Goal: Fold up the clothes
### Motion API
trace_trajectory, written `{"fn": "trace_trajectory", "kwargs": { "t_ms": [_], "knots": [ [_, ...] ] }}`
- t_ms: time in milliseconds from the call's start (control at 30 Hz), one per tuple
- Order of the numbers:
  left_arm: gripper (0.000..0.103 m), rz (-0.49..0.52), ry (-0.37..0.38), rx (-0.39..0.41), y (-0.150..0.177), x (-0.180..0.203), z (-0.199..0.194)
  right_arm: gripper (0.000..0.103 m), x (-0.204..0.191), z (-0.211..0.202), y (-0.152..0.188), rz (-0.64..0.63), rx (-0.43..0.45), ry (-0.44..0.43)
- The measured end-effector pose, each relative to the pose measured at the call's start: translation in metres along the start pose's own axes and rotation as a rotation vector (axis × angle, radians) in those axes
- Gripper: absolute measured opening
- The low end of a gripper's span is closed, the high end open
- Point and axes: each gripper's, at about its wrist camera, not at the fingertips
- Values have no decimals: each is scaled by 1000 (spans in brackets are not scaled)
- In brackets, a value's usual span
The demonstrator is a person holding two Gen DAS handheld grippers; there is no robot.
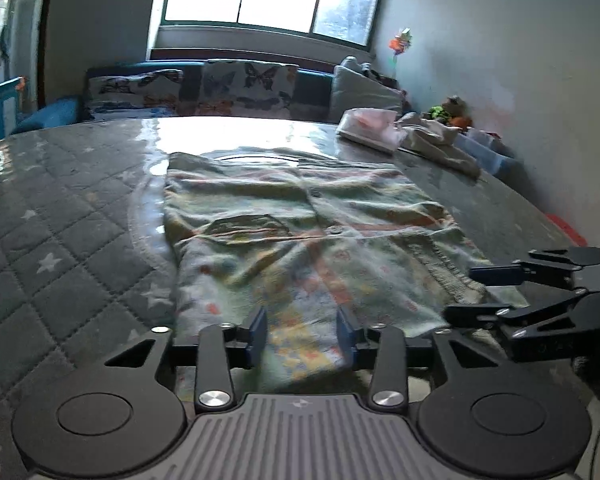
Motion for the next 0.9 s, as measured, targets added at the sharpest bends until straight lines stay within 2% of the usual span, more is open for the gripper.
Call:
{"fn": "trace_trajectory", "kwargs": {
  "t_ms": [200, 233, 433, 600, 900],
  "knots": [
    [45, -18, -20, 8, 7, -2, -19, 71, 1, -3, 7, 3, 22, 38],
    [45, -22, -14, 8, 8, -1, -24, 75, 1, -4, 9, 2, 27, 43],
    [49, -13, 58, -7, 7, 18, -54, 75, 0, -21, 12, -2, 59, 57],
    [54, -15, 69, -52, 9, 35, -61, 76, -6, -41, 19, -107, 50, 45],
    [54, -60, 69, -162, 12, 48, -46, 73, -25, -58, 33, -345, 9, 10]
  ]
}}
Point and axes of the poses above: each gripper's, at about its wrist camera, not at the fingertips, and z roughly the way its jaws point, x to its right, y to its underside, and after that the axes turned 6 degrees about -y, right-handed
